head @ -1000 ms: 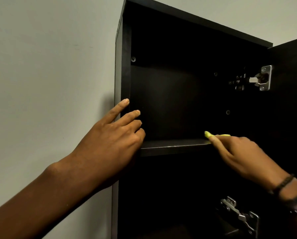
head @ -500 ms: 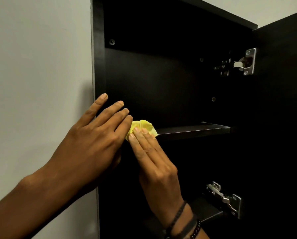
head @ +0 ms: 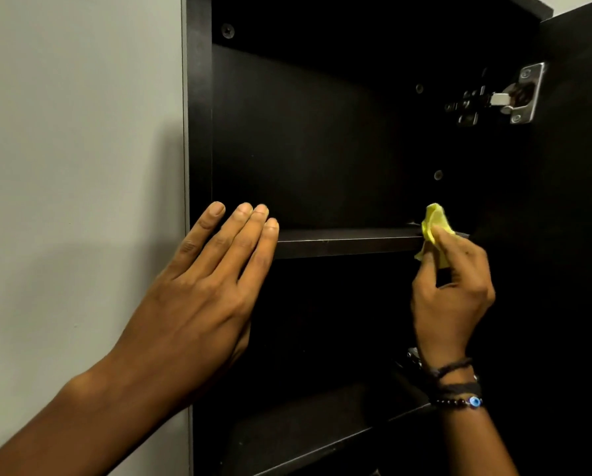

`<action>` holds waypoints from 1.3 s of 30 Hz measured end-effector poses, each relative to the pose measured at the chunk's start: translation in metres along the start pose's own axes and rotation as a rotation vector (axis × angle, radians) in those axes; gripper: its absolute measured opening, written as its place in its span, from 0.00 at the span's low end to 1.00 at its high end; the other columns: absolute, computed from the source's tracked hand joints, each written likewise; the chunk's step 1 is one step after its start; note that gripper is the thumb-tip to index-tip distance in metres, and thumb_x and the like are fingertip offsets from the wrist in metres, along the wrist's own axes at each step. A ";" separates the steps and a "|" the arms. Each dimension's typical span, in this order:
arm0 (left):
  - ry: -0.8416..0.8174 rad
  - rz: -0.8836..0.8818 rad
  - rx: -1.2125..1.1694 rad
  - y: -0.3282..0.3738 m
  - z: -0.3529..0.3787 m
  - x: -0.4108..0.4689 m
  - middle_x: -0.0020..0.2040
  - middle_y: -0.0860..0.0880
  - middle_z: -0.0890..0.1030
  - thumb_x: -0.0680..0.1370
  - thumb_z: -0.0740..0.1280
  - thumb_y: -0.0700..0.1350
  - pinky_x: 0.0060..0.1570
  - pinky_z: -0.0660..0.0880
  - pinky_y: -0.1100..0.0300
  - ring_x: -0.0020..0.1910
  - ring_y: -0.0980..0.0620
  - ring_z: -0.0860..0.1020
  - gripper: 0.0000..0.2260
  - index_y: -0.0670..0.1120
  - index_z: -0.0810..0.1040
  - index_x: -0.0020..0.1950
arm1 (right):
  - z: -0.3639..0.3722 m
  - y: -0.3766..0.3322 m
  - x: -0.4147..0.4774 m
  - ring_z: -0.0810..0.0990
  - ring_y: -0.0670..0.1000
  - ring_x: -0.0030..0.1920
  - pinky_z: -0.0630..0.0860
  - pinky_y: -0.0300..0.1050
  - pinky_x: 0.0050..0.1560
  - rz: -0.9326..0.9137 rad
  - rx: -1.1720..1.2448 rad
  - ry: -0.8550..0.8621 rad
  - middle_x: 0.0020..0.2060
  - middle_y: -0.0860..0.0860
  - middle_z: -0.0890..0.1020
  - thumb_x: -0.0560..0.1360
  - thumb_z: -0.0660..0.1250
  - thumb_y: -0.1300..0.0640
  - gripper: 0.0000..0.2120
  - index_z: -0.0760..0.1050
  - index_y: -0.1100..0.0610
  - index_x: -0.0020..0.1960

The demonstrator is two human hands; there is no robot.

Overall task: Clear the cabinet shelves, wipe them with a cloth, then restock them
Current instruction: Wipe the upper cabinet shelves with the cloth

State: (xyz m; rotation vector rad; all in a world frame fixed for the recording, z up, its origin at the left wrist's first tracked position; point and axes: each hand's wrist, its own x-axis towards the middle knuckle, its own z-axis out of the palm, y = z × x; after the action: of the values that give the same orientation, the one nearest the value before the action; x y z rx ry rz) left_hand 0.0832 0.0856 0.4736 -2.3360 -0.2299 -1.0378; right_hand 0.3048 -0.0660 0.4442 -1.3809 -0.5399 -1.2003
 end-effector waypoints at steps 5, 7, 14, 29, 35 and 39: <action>0.110 -0.059 -0.232 0.012 0.003 -0.005 0.76 0.42 0.58 0.75 0.53 0.43 0.74 0.50 0.47 0.76 0.47 0.53 0.28 0.39 0.54 0.76 | 0.003 -0.066 -0.068 0.78 0.55 0.52 0.76 0.46 0.54 -0.267 0.138 -0.274 0.54 0.55 0.77 0.70 0.63 0.69 0.20 0.77 0.60 0.61; 0.169 -0.117 -0.415 0.021 0.003 -0.012 0.76 0.45 0.58 0.76 0.54 0.42 0.75 0.49 0.49 0.77 0.50 0.53 0.28 0.40 0.54 0.76 | -0.003 -0.072 -0.096 0.79 0.52 0.51 0.77 0.45 0.51 -0.258 0.162 -0.394 0.53 0.51 0.77 0.72 0.64 0.67 0.20 0.76 0.57 0.63; -0.057 -0.029 -0.489 0.068 0.048 -0.074 0.77 0.45 0.58 0.75 0.55 0.43 0.74 0.52 0.50 0.76 0.49 0.54 0.28 0.41 0.55 0.76 | -0.067 0.030 -0.176 0.77 0.46 0.47 0.72 0.29 0.43 0.057 -0.215 -0.663 0.49 0.45 0.75 0.69 0.73 0.68 0.23 0.77 0.53 0.61; -0.320 -0.156 -0.769 0.105 0.107 -0.110 0.75 0.55 0.59 0.81 0.49 0.51 0.74 0.48 0.63 0.75 0.63 0.52 0.23 0.47 0.57 0.76 | -0.063 -0.021 -0.255 0.78 0.47 0.56 0.75 0.41 0.60 0.045 0.121 -0.752 0.53 0.54 0.78 0.77 0.66 0.64 0.15 0.75 0.62 0.63; -0.311 -0.440 -1.055 0.113 0.101 -0.122 0.74 0.57 0.63 0.79 0.50 0.54 0.74 0.57 0.58 0.73 0.65 0.56 0.24 0.54 0.57 0.75 | -0.076 0.073 -0.202 0.77 0.47 0.43 0.78 0.49 0.44 0.253 -0.101 -0.428 0.45 0.54 0.78 0.74 0.68 0.65 0.10 0.80 0.62 0.55; -0.301 -0.494 -1.111 0.111 0.101 -0.120 0.72 0.58 0.66 0.79 0.50 0.55 0.72 0.62 0.55 0.71 0.64 0.61 0.23 0.54 0.60 0.74 | -0.074 0.101 -0.180 0.75 0.43 0.43 0.78 0.45 0.42 0.444 -0.104 -0.333 0.47 0.51 0.75 0.75 0.68 0.62 0.13 0.80 0.58 0.59</action>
State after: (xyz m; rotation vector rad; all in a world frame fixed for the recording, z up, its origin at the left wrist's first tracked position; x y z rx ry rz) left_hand 0.1061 0.0594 0.2848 -3.5794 -0.4405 -1.2133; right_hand 0.3011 -0.0987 0.2275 -1.6965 -0.3736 -0.6514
